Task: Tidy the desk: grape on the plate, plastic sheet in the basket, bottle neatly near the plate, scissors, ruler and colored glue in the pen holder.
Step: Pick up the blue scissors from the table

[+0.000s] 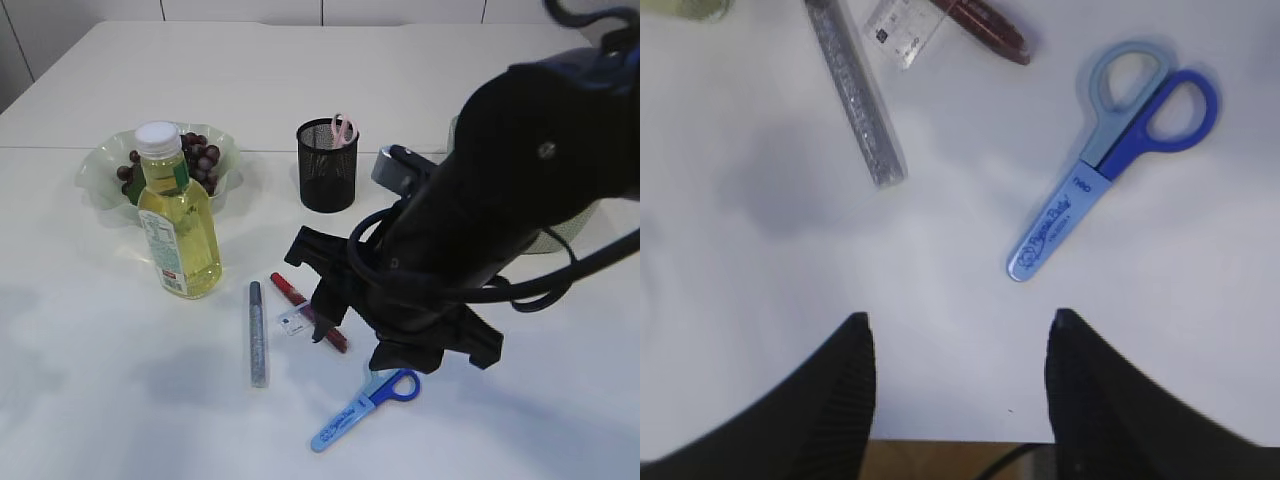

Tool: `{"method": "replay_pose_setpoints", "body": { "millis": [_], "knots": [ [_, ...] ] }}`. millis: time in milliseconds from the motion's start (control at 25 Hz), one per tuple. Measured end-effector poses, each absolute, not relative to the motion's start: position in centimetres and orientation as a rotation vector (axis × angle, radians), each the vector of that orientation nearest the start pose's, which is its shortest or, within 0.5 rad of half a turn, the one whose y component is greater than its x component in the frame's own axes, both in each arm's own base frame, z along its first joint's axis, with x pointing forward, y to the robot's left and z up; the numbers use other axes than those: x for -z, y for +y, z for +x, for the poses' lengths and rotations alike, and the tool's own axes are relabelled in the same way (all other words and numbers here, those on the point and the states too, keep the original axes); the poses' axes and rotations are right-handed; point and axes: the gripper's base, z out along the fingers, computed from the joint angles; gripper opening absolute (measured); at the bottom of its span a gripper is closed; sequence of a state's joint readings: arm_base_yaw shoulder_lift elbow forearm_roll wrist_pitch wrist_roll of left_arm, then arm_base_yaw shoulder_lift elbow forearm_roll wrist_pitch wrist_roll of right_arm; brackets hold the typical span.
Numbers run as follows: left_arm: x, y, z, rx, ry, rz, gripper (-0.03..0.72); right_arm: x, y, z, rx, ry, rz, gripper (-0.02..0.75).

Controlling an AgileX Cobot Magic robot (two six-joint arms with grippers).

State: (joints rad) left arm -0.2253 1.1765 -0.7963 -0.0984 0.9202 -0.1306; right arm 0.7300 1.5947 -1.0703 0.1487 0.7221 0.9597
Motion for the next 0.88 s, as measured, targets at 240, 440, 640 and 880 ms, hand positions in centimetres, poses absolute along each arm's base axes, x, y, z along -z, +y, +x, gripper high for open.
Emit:
{"method": "replay_pose_setpoints", "body": {
  "millis": [240,440,640,880],
  "knots": [
    [-26.2,-5.3,19.9,0.212,2.797,0.069,0.309,-19.6,22.7,24.3,-0.479,2.852,0.921,0.436],
    [-26.2,-5.3,19.9,0.212,2.797,0.069,0.309,-17.4,23.0,24.7,-0.403,2.835,1.132,0.436],
    [-26.2,-5.3,19.9,0.212,2.797,0.069,0.309,-16.2,22.8,24.8,-0.315,2.829,1.189,0.436],
    [-26.2,-5.3,19.9,0.212,2.797,0.069,0.309,-15.8,22.4,25.3,-0.252,2.766,1.202,0.436]
  ]
}}
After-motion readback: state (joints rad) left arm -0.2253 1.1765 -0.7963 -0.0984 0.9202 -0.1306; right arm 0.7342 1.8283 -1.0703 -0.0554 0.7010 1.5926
